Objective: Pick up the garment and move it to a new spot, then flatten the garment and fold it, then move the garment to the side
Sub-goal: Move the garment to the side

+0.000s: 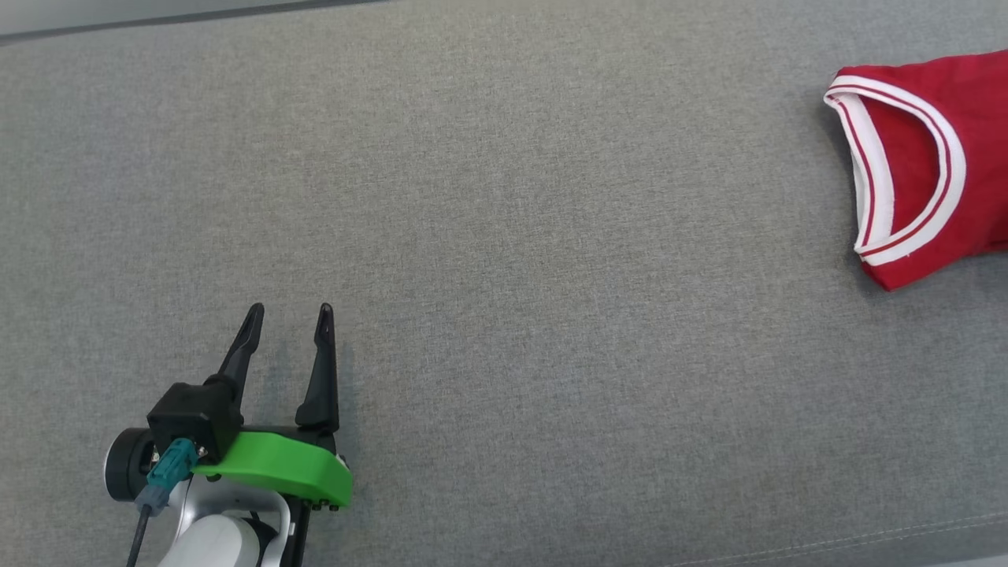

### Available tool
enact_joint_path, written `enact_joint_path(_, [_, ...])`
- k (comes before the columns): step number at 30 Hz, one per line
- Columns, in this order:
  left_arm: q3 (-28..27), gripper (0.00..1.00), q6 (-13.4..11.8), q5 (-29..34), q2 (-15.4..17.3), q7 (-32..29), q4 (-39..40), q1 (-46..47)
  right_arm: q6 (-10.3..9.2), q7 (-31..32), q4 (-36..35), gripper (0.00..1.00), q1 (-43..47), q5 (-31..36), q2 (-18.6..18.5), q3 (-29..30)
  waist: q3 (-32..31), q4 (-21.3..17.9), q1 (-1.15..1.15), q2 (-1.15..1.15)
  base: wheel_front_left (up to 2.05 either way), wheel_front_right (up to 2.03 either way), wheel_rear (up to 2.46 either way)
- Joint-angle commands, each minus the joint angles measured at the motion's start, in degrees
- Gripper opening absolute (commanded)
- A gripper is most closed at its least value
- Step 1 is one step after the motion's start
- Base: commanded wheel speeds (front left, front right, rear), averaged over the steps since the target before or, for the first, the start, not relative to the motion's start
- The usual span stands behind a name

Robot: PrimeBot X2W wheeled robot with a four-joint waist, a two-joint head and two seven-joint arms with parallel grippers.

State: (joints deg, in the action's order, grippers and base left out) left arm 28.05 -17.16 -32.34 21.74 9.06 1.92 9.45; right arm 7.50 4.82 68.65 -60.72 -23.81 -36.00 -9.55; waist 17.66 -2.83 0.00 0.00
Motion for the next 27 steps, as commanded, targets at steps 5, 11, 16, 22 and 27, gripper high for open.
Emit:
enact_joint_path(5, [0.2,1.0,-0.6,0.8,1.1,-0.9,1.1,1.4,-0.03,-5.7,3.5,0.5,-2.8,6.4,-2.1,1.6,3.1,1.5,0.0,0.0,0.0,0.0,0.0])
enact_joint_path(11, [0.1,1.0,-0.9,0.9,1.5,-1.2,1.8,1.9,-0.03,-10.2,4.8,1.0,-3.4,13.4,-1.2,5.0,4.1,1.8,0.0,0.0,0.0,0.0,0.0])
enact_joint_path(16, [0.1,1.0,-1.1,0.9,1.7,-1.2,1.9,1.9,-0.03,-12.5,5.1,1.0,-2.6,17.3,0.5,8.1,4.2,1.6,0.0,0.0,0.0,0.0,0.0])
enact_joint_path(22, [0.2,1.0,-1.3,0.7,1.6,-1.0,1.6,2.0,-0.03,-14.8,5.1,1.0,-2.7,20.9,2.8,10.2,3.3,0.7,0.0,0.0,0.0,0.0,0.0])
enact_joint_path(27, [0.1,1.0,-1.3,0.4,1.4,-0.7,1.3,1.9,-0.03,-16.2,4.6,1.0,-3.2,22.4,4.8,10.3,1.9,-0.1,0.0,0.0,0.0,0.0,0.0])
